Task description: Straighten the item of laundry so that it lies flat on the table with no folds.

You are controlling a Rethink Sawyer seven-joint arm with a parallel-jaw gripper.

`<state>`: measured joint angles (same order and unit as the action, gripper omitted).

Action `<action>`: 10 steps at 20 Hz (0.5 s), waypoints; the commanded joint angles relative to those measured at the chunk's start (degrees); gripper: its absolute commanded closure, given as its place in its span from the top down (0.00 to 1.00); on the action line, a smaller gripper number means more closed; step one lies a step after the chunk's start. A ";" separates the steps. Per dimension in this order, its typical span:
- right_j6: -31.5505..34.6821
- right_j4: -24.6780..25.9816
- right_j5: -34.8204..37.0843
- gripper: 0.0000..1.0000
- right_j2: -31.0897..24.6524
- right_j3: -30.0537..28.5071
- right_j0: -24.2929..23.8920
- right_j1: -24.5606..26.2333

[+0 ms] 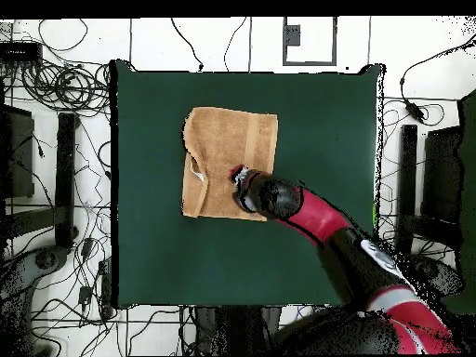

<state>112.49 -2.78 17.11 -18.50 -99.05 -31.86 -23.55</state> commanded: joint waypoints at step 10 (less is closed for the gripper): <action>-13.96 16.56 14.31 1.00 -7.45 14.35 -10.29 2.77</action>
<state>112.12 8.35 26.58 -18.66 -88.31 -44.54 -22.39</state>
